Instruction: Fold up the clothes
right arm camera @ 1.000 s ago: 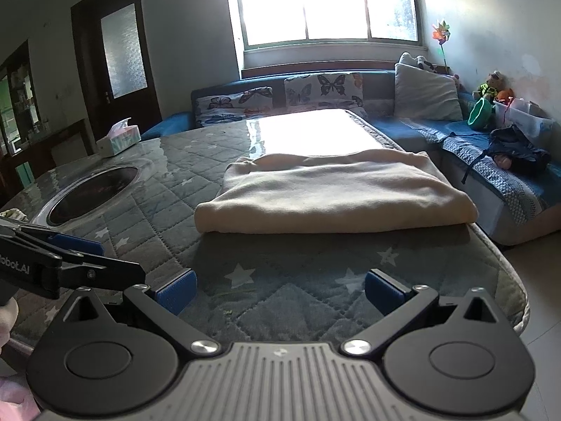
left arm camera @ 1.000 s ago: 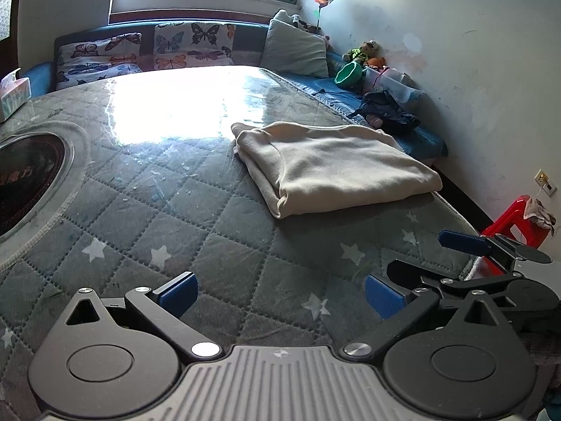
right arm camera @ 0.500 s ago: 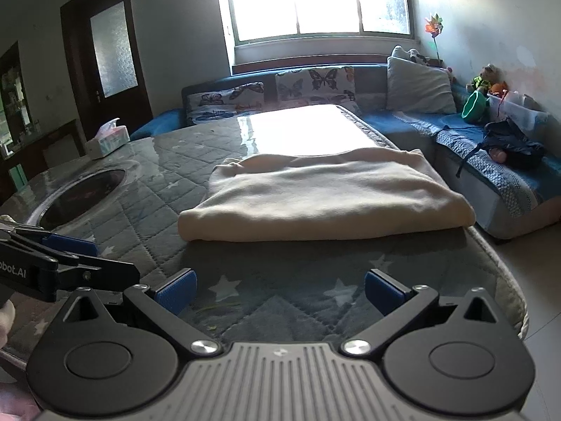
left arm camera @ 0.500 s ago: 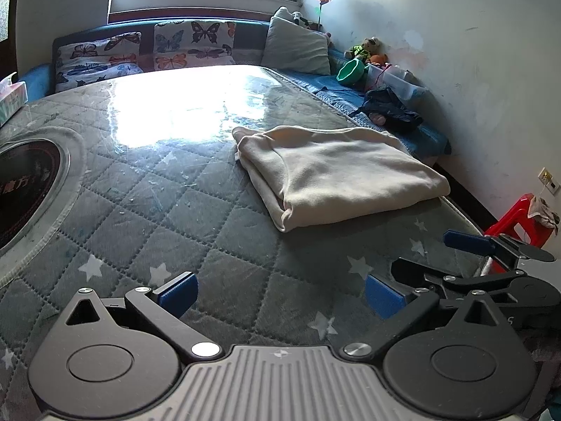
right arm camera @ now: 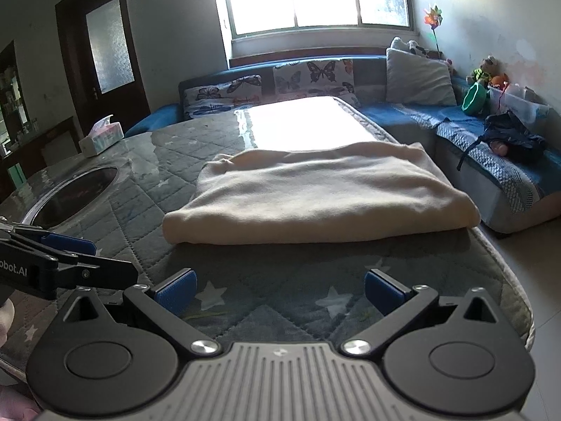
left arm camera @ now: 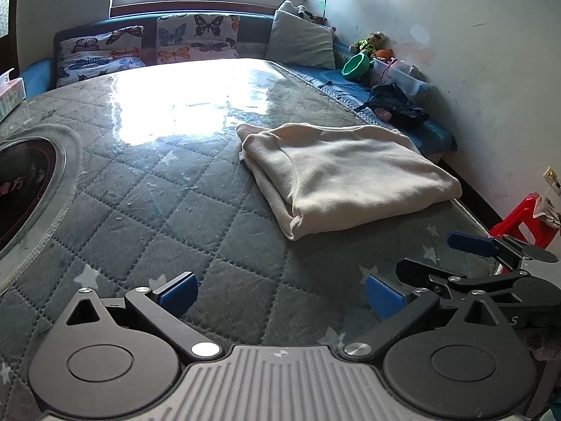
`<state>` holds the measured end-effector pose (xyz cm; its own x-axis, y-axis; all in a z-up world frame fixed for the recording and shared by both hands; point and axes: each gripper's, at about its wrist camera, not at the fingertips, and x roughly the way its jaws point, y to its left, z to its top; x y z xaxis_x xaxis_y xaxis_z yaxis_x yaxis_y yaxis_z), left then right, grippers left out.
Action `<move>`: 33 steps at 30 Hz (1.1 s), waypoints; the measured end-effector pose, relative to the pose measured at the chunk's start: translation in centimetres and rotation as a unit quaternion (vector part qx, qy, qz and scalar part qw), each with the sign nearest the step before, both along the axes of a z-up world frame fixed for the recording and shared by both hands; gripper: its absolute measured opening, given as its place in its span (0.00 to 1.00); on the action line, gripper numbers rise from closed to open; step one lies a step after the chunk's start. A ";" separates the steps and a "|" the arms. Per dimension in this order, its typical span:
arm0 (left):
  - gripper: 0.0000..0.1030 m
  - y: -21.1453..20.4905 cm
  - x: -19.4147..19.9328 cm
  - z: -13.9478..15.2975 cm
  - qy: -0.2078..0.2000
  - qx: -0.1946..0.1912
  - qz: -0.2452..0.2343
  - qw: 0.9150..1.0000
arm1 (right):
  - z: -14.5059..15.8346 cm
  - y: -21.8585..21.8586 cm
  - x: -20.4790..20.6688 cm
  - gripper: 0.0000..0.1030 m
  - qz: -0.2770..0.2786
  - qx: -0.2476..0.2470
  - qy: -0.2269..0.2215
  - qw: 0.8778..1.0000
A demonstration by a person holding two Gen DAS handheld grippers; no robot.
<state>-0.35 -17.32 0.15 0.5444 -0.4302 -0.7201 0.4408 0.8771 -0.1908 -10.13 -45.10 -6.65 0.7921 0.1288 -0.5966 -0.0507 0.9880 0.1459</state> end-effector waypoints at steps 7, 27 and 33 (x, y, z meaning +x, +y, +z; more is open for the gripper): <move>1.00 -0.3 0.4 -0.3 0.003 0.006 0.003 1.000 | -0.4 -0.4 0.6 1.00 -0.002 0.005 0.003 1.000; 1.00 -0.7 1.3 -0.9 0.009 0.014 0.012 1.000 | -1.1 -0.8 1.8 1.00 0.002 -0.004 0.002 1.000; 1.00 -0.7 1.7 -0.8 0.007 0.016 0.018 1.000 | -1.1 -1.0 2.1 1.00 0.001 -0.006 0.003 1.000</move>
